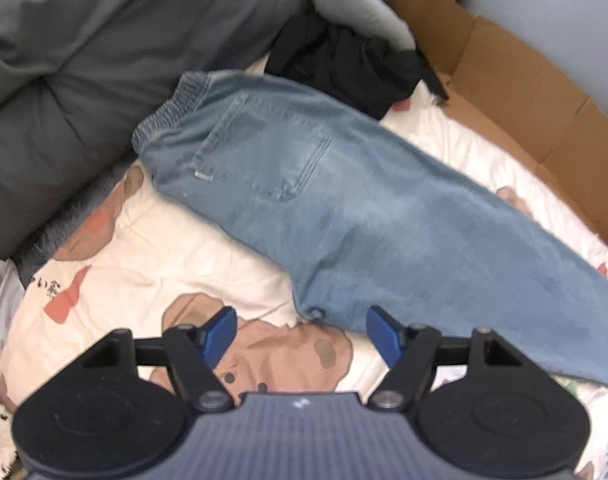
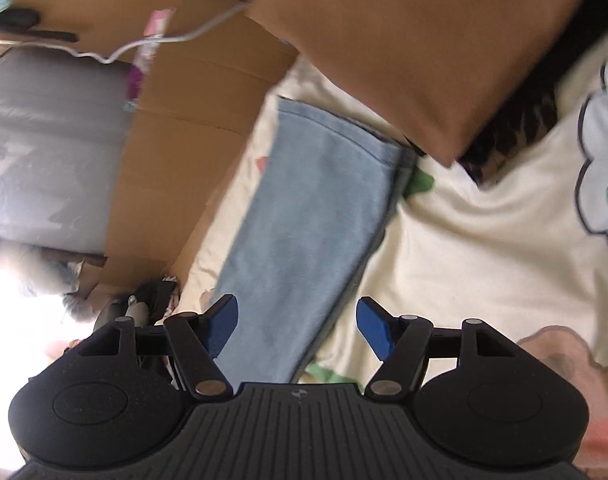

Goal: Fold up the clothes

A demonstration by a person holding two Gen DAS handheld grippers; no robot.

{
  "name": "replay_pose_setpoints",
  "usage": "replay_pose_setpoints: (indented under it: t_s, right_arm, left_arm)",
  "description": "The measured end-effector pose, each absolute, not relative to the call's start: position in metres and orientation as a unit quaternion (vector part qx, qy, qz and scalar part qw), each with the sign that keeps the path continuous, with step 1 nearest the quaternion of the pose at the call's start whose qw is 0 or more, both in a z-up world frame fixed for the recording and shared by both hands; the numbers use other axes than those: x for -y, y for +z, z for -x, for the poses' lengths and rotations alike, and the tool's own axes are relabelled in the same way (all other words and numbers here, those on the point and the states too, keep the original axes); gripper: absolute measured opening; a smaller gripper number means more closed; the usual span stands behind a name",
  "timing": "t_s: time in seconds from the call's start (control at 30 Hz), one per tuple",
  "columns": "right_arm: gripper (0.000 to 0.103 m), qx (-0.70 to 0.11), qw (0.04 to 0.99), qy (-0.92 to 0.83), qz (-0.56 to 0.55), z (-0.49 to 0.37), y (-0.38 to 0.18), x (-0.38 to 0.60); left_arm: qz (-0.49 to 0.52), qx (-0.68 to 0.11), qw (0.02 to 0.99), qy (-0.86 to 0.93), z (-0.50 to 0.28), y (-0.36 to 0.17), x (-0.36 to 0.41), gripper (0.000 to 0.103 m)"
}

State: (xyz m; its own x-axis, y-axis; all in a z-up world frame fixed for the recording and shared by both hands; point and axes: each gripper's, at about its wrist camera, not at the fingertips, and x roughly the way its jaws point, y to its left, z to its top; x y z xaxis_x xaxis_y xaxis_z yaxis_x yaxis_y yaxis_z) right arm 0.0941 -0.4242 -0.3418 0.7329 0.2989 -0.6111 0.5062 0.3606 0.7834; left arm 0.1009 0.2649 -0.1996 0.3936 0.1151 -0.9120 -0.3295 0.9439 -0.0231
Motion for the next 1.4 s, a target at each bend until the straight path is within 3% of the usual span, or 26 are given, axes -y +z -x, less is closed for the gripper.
replay_pose_setpoints:
  t_s: [0.23, 0.3, 0.4, 0.63, 0.87, 1.03, 1.1, 1.2, 1.4]
  right_arm:
    - [0.068, -0.351, 0.714, -0.083, -0.6, -0.118, -0.388, 0.424]
    - [0.061, -0.338, 0.704, -0.088, -0.618, -0.124, -0.398, 0.423]
    - [0.06, -0.316, 0.687, -0.091, -0.648, -0.132, -0.411, 0.418]
    - [0.06, -0.337, 0.667, -0.098, -0.658, -0.138, -0.44, 0.404]
    - [0.039, -0.311, 0.671, -0.104, -0.665, -0.147, -0.452, 0.406]
    - [0.034, -0.295, 0.675, -0.111, -0.667, -0.152, -0.453, 0.407]
    - [0.006, -0.289, 0.682, -0.106, -0.663, -0.155, -0.45, 0.41]
    - [0.006, -0.28, 0.703, -0.086, -0.648, -0.163, -0.442, 0.415]
    - [0.006, -0.273, 0.707, -0.082, -0.647, -0.17, -0.43, 0.418]
  left_arm:
    - [0.101, -0.554, 0.812, 0.154, -0.112, -0.242, -0.26, 0.072]
    - [0.103, -0.557, 0.809, 0.158, -0.115, -0.25, -0.257, 0.072]
    - [0.109, -0.559, 0.807, 0.159, -0.119, -0.26, -0.253, 0.072]
    - [0.152, -0.55, 0.804, 0.166, -0.127, -0.276, -0.252, 0.072]
    - [0.179, -0.548, 0.799, 0.172, -0.131, -0.284, -0.261, 0.067]
    - [0.227, -0.54, 0.79, 0.182, -0.125, -0.29, -0.275, 0.067]
    - [0.267, -0.532, 0.781, 0.186, -0.119, -0.295, -0.284, 0.064]
    - [0.342, -0.516, 0.76, 0.197, -0.108, -0.305, -0.298, 0.046]
    - [0.407, -0.48, 0.75, 0.204, -0.1, -0.318, -0.309, 0.042]
